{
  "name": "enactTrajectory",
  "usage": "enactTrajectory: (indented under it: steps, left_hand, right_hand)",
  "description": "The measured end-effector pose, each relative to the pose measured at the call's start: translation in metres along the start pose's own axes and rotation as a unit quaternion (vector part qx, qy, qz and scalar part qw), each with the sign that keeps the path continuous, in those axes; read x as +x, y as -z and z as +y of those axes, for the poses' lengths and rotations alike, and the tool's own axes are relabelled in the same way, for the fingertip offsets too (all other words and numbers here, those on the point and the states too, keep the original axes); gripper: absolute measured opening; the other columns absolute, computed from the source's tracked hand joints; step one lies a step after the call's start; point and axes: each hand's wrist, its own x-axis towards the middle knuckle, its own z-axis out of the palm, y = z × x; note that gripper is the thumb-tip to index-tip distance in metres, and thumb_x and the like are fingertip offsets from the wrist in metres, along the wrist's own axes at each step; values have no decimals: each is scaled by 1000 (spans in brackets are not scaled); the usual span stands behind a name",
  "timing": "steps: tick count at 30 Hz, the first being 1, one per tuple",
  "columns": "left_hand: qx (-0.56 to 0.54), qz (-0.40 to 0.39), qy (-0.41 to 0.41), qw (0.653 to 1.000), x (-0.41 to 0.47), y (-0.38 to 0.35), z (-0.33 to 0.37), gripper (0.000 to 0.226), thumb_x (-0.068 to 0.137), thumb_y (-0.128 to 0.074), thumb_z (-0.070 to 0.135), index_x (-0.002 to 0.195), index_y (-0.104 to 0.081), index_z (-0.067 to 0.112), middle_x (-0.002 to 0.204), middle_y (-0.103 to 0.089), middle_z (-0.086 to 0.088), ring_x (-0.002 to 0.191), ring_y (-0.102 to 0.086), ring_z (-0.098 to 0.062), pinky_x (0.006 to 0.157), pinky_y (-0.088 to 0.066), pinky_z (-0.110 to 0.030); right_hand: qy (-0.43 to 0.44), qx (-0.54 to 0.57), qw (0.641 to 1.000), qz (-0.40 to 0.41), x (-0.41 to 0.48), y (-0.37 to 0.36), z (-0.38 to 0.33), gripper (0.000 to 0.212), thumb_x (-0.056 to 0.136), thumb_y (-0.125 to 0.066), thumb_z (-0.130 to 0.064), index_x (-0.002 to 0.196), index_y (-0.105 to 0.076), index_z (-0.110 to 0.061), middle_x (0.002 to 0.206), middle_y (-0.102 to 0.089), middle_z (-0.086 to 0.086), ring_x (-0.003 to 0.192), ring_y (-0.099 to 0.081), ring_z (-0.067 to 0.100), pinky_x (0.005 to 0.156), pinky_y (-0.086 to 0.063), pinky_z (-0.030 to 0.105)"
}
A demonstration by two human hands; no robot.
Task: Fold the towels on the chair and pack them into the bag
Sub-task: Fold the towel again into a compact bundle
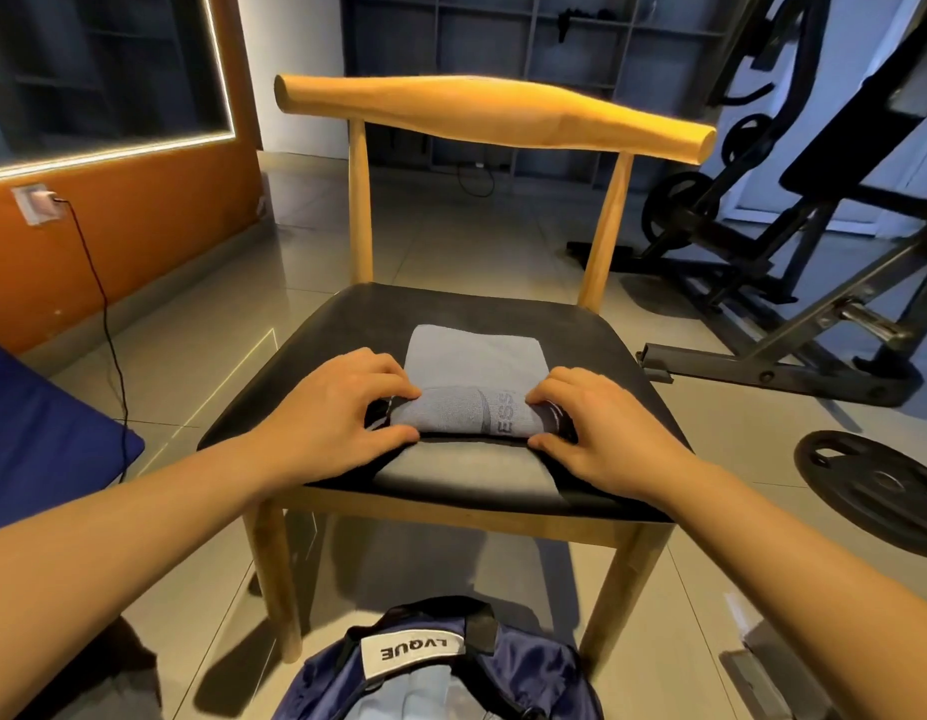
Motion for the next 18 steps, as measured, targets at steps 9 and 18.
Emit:
enactTrajectory:
  steps: [9, 18]
  left_hand:
    - [-227, -27, 140, 963, 9, -1, 3, 9, 100, -62, 29, 105, -69, 30, 94, -70, 10, 89, -63, -4, 80, -48, -22]
    - [-156, 85, 156, 972, 20, -17, 6, 9, 98, -65, 31, 99, -72, 27, 94, -67, 13, 88, -63, -5, 79, -51, -23]
  right_hand:
    - [-106, 197, 971, -86, 10, 16, 4, 27, 102, -57, -27, 84, -69, -9, 77, -64, 4, 70, -54, 18, 73, -47, 37]
    - [-135, 64, 988, 40, 18, -1, -11, 4, 98, -63, -29, 100, -65, -26, 98, -57, -8, 88, -56, 13, 78, -50, 32]
